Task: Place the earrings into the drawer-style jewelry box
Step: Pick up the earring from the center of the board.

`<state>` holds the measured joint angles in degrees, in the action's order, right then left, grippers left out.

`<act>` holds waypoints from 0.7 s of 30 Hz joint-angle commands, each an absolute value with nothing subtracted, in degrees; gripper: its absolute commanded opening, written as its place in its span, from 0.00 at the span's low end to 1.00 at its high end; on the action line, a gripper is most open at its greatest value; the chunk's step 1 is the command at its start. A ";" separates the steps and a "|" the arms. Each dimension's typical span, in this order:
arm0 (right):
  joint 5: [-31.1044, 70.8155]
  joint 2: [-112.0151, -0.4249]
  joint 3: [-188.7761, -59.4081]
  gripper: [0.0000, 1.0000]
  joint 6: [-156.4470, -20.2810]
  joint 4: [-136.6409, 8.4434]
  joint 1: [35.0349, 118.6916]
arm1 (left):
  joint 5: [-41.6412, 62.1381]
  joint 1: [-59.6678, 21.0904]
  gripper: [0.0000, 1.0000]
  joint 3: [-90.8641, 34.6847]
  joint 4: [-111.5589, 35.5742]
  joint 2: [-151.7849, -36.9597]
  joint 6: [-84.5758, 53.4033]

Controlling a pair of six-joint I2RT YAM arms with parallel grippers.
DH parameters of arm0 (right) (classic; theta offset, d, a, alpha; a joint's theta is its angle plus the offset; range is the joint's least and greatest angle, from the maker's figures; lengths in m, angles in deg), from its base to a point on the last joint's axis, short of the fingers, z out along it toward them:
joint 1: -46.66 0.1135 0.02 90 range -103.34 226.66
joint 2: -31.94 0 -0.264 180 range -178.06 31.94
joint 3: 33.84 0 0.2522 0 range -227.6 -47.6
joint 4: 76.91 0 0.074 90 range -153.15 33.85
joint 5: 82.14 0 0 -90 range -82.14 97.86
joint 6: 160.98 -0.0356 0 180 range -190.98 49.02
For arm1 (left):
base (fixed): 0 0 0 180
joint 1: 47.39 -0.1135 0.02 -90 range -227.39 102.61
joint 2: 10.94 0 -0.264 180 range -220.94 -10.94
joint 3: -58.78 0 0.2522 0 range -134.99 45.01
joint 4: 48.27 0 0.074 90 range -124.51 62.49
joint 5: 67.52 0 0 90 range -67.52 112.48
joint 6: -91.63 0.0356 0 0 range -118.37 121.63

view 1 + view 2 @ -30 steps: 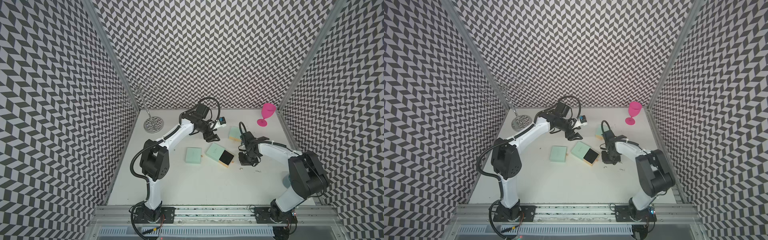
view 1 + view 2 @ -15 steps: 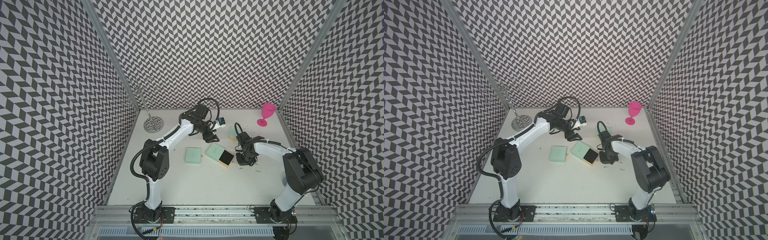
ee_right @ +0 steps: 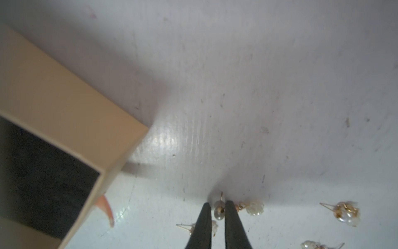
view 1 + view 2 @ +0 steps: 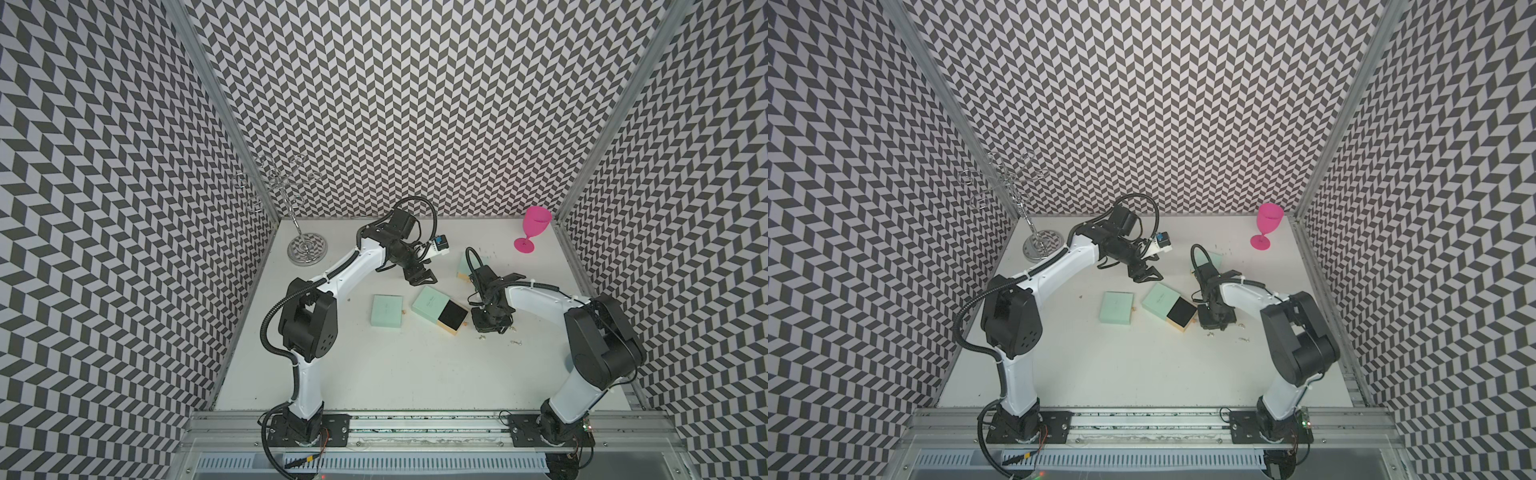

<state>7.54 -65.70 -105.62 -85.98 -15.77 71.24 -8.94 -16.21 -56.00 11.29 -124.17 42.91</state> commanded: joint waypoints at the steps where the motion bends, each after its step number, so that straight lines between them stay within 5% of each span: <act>1: 6.10 -66.11 -105.26 0.14 -86.26 -15.58 72.05 | -10.57 -16.36 0.75 -55.46 10.93 -122.05 43.47; 21: 5.88 -66.38 -104.75 0.09 -88.07 -15.40 73.01 | -10.65 -16.32 0.75 -54.74 10.26 -121.94 43.32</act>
